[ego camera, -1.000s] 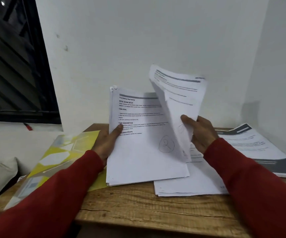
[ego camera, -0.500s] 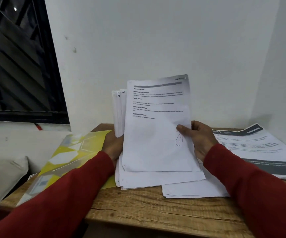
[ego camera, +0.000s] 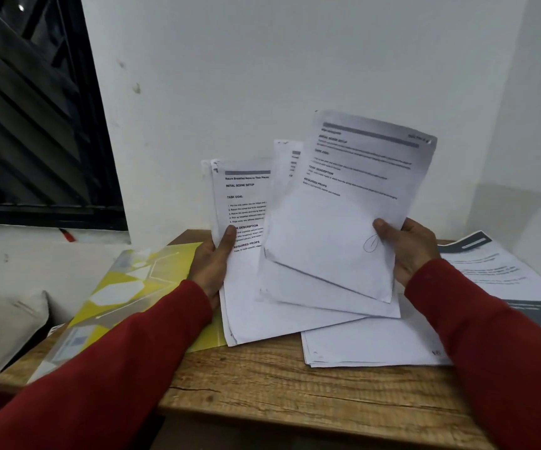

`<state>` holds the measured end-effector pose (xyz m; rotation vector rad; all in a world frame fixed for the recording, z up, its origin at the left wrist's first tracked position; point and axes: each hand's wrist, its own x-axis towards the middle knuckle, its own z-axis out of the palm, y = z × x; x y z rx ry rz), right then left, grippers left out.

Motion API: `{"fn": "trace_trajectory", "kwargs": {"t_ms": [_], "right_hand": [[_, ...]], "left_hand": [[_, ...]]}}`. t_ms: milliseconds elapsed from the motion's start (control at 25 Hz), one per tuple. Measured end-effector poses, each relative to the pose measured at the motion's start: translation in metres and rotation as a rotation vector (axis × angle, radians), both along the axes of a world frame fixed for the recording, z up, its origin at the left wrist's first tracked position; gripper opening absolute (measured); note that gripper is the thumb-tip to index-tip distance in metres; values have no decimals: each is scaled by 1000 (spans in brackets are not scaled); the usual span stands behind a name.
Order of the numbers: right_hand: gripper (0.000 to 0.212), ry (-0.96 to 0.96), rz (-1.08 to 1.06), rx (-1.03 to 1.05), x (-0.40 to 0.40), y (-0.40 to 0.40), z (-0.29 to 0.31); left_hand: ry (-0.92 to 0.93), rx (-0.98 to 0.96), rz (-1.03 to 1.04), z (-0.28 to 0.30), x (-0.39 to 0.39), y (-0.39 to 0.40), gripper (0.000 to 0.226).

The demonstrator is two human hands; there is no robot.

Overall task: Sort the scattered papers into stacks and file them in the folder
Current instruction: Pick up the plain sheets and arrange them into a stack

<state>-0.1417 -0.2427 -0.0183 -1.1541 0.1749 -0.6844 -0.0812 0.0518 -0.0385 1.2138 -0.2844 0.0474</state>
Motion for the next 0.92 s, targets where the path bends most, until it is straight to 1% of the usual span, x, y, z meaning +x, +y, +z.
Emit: {"fn": "trace_trajectory", "kwargs": {"t_ms": [120,200,320,440,480,560,680,720,800,840,880,920], "right_hand": [[20,-12,18,12,-4,-9,0],[20,-4,26,-50,-4,-1,0],[13,17,-4,-203,1,17,-2],[13,47,37,-223,7,22,-6],[12,52,46,-206,8,20,-6],[10,33,-10,-125,8,4,-1],[13,-17,-63,132,4,-38,2],[30,-13,-46,176,1,-49,1],[96,19,6,206,2,-65,-5],[109,16,41,205,4,-68,-8],[97,-11,82,218,5,-66,-7],[73,-22,118,227,4,-58,-3]], "left_hand": [[-19,13,16,-2,0,-1,17],[-23,11,2,-2,-2,-2,15],[-25,8,21,0,-2,-2,17],[-52,24,39,-2,-2,-1,11],[-63,27,34,-4,-1,-1,6],[-68,31,34,-6,2,0,4],[-56,39,52,-8,7,2,5],[-52,39,57,-8,8,3,5],[-43,39,61,-9,9,3,6],[-40,40,61,-9,9,3,5],[-38,41,63,-10,9,2,4],[-34,40,68,-9,8,2,3]]}}
